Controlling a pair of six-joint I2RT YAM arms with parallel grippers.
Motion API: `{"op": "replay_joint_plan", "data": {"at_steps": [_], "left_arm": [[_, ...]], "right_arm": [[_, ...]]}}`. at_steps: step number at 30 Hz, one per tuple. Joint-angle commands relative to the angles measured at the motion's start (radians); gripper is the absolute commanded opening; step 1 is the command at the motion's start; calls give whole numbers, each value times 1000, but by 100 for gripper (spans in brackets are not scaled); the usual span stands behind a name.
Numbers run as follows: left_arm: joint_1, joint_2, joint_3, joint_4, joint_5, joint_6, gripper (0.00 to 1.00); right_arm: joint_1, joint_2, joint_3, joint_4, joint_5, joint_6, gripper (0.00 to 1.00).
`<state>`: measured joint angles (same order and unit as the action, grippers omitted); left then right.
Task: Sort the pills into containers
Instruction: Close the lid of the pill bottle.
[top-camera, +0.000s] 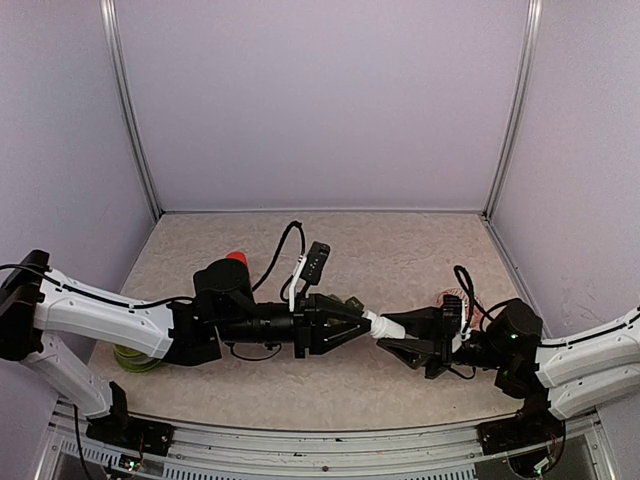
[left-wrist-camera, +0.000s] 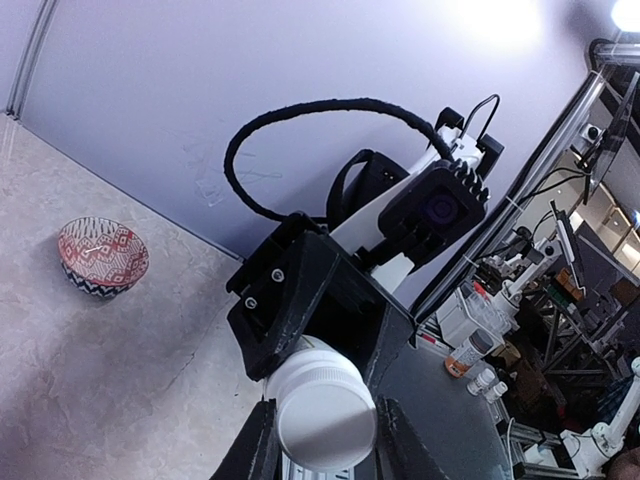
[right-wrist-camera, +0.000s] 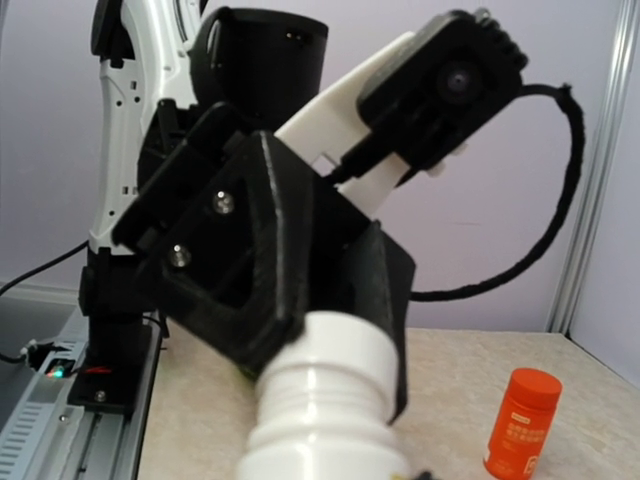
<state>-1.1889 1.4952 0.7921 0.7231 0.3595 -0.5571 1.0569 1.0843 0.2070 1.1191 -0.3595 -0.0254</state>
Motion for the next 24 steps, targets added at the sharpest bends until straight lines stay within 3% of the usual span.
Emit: {"op": "replay_joint_plan", "data": {"at_steps": [1, 11, 17, 24], "left_arm": [[-9, 30, 5, -19, 25, -1, 16], [-8, 96, 56, -157, -106, -108, 16], [-17, 139, 54, -122, -99, -198, 16], [-18, 160, 53, -46, -31, -147, 16]], "right_arm": [[8, 2, 37, 18, 39, 2, 0], [15, -9, 58, -47, 149, -30, 0], [32, -22, 63, -78, 230, -75, 0], [54, -27, 63, -79, 202, -82, 0]]}}
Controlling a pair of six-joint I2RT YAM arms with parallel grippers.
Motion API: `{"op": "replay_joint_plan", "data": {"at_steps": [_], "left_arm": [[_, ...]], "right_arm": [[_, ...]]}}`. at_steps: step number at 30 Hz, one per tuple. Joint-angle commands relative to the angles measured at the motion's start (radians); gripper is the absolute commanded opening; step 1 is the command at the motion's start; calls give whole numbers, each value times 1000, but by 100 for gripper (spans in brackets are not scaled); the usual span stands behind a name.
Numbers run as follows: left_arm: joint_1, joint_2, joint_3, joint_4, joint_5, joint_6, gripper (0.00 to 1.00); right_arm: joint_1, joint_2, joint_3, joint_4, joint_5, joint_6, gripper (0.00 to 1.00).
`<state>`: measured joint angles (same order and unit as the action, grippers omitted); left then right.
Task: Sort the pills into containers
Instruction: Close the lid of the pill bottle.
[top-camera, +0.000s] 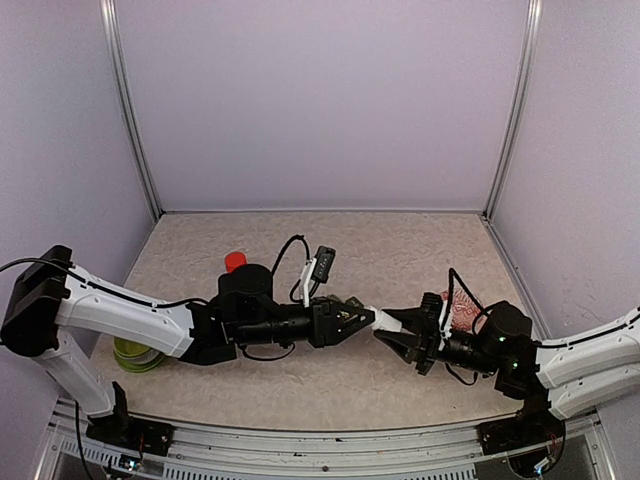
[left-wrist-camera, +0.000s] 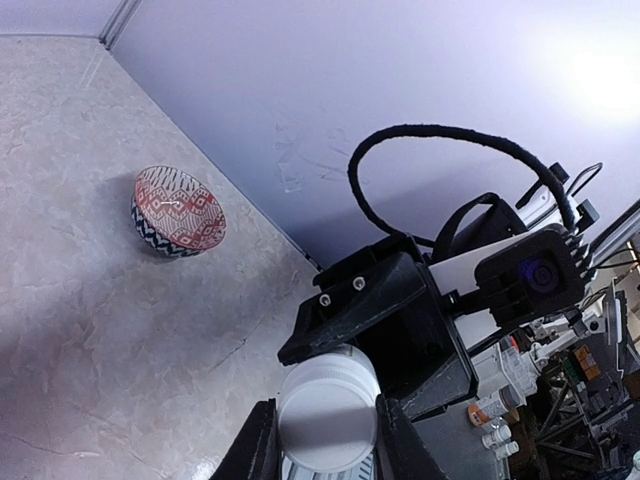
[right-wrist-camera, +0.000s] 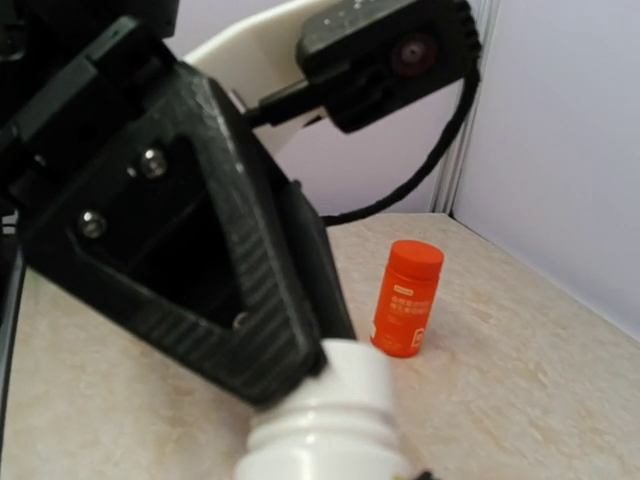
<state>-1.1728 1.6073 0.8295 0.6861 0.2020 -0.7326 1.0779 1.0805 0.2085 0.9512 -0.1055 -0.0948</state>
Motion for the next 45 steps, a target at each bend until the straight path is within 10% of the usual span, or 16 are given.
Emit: {"op": "replay_joint_plan", "data": {"at_steps": [1, 29, 38, 45], "left_arm": [[-33, 49, 19, -11, 141, 49, 16], [-25, -58, -6, -109, 346, 465, 25], [-26, -106, -28, -119, 325, 499, 51], [-25, -149, -63, -84, 293, 463, 90]], "right_arm": [[33, -29, 58, 96, -64, -5, 0], [33, -216, 48, 64, -162, 505, 0], [33, -224, 49, 57, -155, 521, 0], [33, -241, 58, 16, -142, 477, 0]]}}
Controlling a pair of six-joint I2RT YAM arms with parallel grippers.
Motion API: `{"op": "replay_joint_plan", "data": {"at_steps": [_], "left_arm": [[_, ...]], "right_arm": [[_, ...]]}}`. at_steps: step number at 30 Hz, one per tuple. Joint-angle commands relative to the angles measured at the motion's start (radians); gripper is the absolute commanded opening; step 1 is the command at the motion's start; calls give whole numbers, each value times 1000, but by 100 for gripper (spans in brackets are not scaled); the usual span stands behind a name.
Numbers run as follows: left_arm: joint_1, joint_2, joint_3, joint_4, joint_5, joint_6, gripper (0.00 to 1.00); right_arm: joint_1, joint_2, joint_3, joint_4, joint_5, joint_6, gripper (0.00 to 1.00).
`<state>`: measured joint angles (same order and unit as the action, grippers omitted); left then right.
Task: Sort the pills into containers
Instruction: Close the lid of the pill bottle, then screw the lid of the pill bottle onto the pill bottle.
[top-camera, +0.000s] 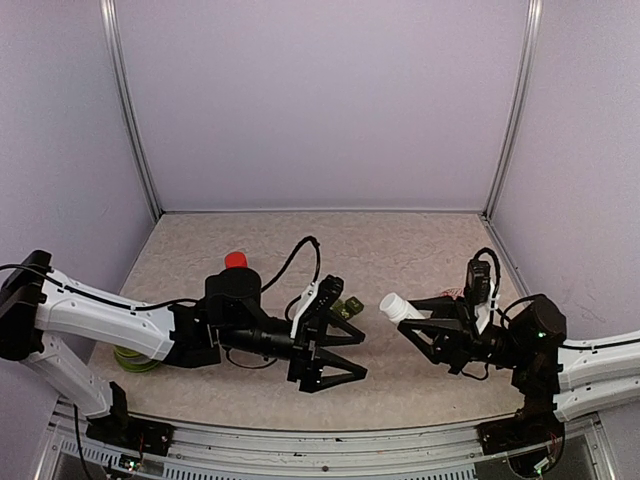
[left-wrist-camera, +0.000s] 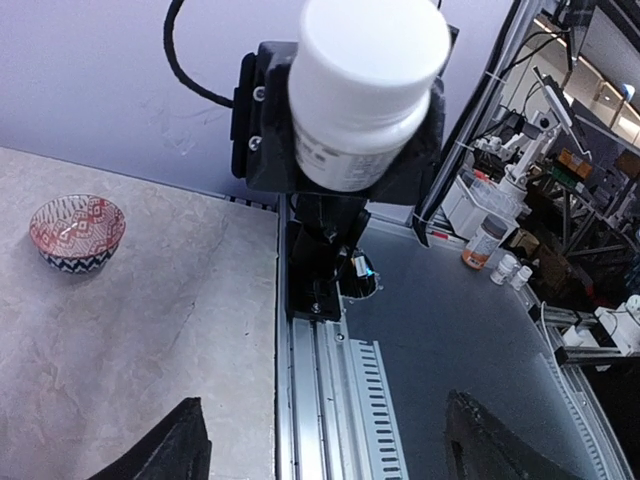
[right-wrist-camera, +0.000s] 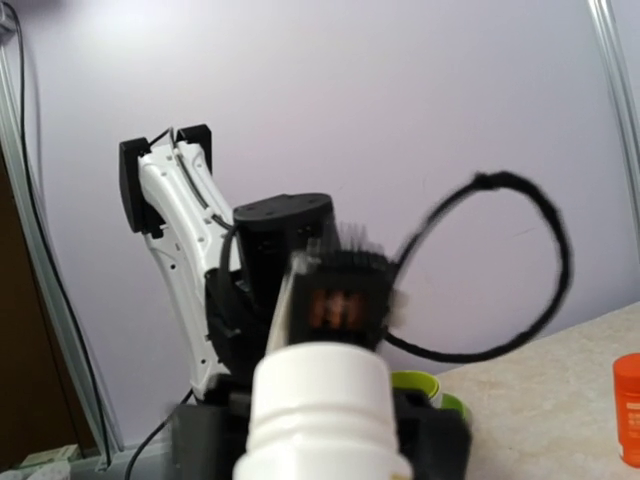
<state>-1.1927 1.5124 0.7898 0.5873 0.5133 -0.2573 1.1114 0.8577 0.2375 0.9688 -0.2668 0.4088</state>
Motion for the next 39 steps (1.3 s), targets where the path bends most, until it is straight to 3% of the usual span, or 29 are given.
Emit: {"op": "replay_joint_plan", "data": {"at_steps": [1, 13, 17, 20, 39], "left_arm": [[-5, -62, -27, 18, -32, -21, 98], [-4, -58, -7, 92, -131, -279, 99], [-14, -52, 5, 81, -229, -334, 99], [-23, -65, -1, 89, -293, -347, 99], [-61, -60, 34, 94, -373, -357, 99]], "right_arm": [[0, -19, 31, -11, 24, -34, 0], [15, 52, 81, -108, 105, -151, 0], [37, 87, 109, -142, 141, -178, 0], [57, 108, 121, -160, 183, -202, 0], [118, 219, 187, -249, 352, -245, 0]]}}
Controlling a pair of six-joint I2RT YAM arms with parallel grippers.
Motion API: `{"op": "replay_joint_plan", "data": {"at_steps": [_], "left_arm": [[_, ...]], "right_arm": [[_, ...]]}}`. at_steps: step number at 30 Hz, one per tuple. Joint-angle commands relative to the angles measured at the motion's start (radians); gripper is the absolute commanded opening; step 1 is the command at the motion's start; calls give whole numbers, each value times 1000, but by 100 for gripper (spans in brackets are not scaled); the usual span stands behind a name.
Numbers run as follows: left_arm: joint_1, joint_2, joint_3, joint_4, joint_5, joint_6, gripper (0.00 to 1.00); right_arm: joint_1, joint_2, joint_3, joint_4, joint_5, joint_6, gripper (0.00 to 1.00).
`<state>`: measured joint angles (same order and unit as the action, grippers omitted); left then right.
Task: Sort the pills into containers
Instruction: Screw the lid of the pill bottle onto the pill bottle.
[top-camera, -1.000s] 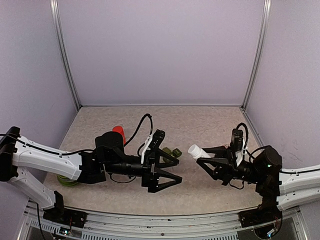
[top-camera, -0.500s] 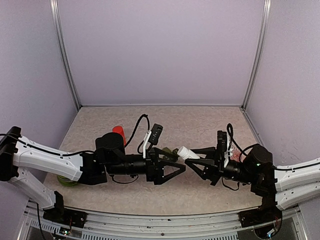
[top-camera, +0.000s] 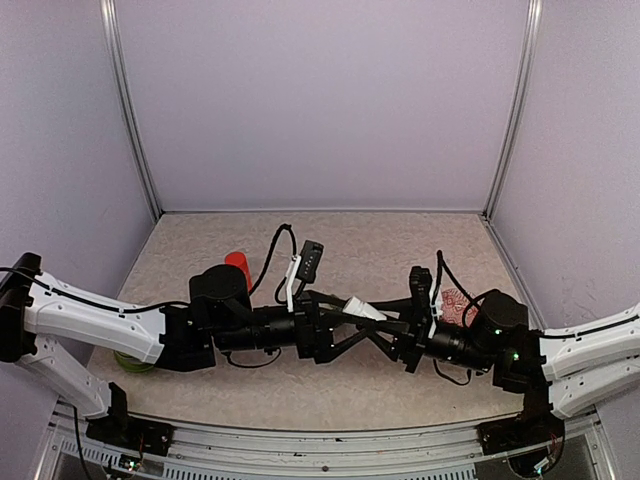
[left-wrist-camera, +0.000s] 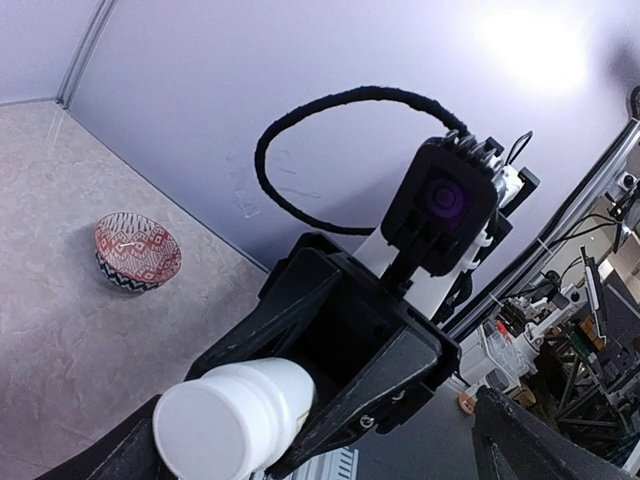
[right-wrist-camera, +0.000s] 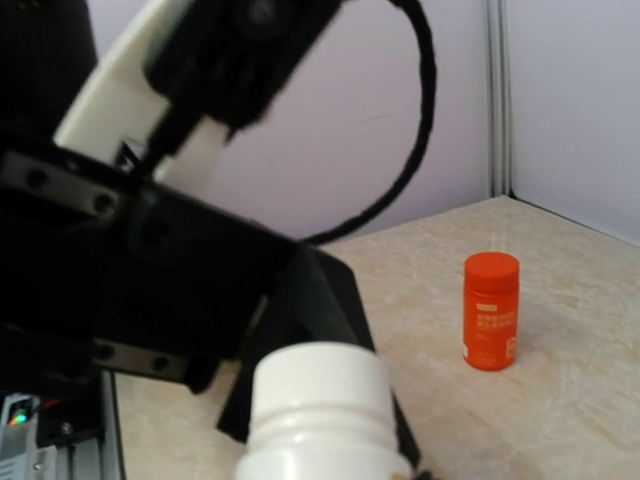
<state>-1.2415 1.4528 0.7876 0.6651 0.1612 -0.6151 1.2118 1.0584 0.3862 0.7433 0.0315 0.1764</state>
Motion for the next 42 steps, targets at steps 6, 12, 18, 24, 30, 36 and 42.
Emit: {"op": "replay_joint_plan", "data": {"at_steps": [6, 12, 18, 24, 30, 36, 42], "left_arm": [[-20, -3, 47, 1, -42, 17, 99], [-26, -11, 50, -2, -52, 22, 99], [-24, -24, 45, -4, -72, 26, 99], [-26, -29, 47, -4, -82, 28, 99], [-26, -32, 46, -9, -91, 34, 99], [-25, -42, 47, -20, -98, 39, 99], [-24, -50, 47, -43, -116, 48, 99]], "right_arm": [[40, 63, 66, -48, 78, -29, 0], [54, 113, 85, -50, 85, -36, 0], [69, 147, 99, -43, 58, -41, 0], [80, 176, 111, -26, -16, -49, 0], [83, 152, 94, 11, -37, -47, 0], [83, 82, 72, -10, 19, -70, 0], [83, -10, 47, -53, 95, -98, 0]]}}
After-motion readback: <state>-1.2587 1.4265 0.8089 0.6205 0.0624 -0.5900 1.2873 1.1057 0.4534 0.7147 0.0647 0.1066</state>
